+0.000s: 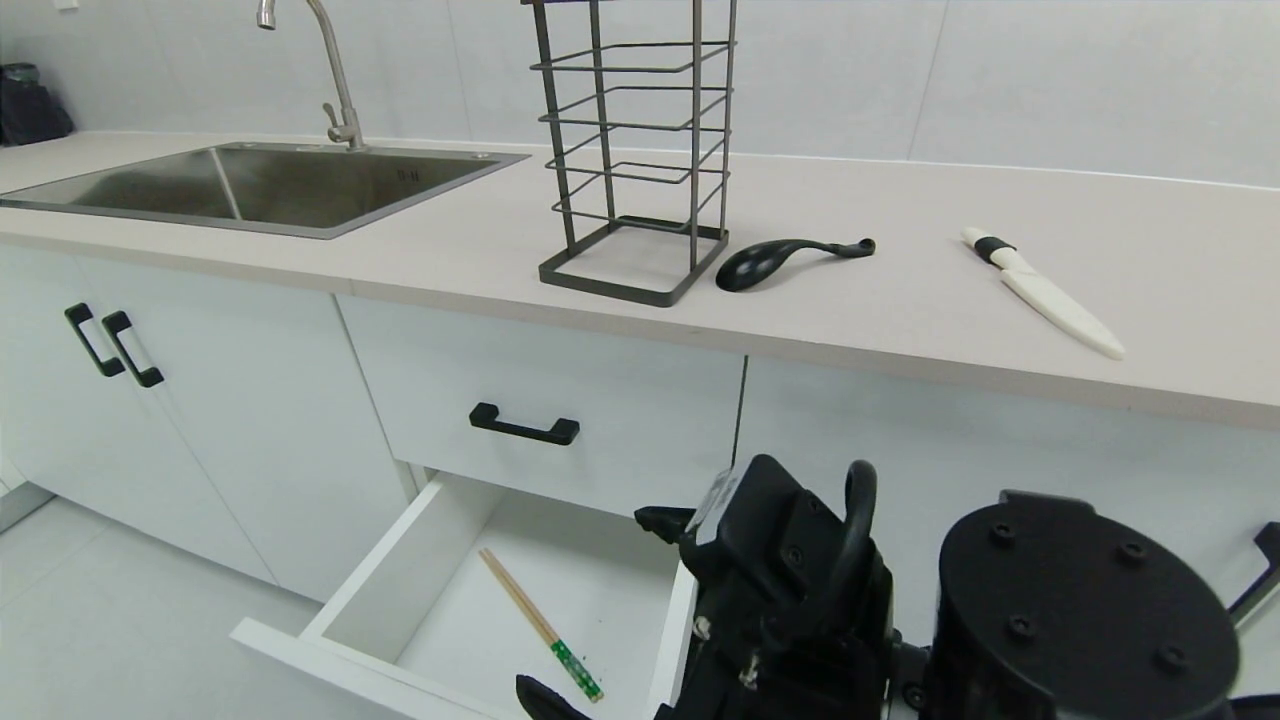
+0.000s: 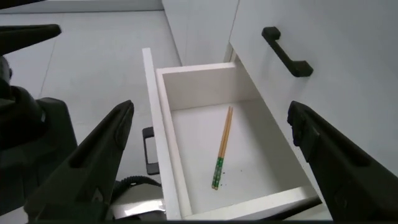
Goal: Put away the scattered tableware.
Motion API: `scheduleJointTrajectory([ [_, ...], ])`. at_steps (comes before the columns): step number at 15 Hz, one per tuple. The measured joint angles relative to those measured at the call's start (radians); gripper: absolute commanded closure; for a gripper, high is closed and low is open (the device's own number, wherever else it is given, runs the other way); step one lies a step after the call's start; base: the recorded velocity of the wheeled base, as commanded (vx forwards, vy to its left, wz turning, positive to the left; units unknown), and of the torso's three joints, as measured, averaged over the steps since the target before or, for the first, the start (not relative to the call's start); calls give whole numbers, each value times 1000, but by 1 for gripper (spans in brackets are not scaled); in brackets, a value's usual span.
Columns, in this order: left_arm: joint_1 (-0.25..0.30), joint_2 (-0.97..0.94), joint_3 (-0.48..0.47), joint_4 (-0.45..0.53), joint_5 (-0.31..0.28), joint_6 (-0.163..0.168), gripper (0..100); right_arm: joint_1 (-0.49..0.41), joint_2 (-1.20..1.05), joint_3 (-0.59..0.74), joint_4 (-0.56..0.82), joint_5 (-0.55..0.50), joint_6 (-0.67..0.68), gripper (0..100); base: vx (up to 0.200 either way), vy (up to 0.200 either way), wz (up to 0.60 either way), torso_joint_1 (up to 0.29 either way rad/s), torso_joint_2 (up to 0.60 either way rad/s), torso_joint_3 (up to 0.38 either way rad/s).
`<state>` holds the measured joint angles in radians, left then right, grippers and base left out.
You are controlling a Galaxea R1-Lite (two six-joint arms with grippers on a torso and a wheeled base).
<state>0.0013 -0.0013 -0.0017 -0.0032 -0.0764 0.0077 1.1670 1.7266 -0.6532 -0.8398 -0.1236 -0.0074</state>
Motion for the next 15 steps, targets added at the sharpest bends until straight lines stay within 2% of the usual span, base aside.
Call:
scheduleJointTrajectory([
  [2, 0, 0, 0, -1, 0, 0, 0, 1, -1, 1, -1, 2, -53, 0, 0, 0, 0, 190, -90, -56],
  [5, 0, 0, 0, 0, 0, 0, 0, -2, 1, 1, 0, 2, -54, 0, 0, 0, 0, 255, -157, -175],
  [12, 0, 0, 0, 0, 0, 0, 0, 0, 3, 1, 2, 2, -47, 0, 0, 0, 0, 221, -574, -207],
  [15, 0, 0, 0, 0, 0, 0, 0, -2, 11, 2, 3, 2, -46, 0, 0, 0, 0, 106, -481, -217],
])
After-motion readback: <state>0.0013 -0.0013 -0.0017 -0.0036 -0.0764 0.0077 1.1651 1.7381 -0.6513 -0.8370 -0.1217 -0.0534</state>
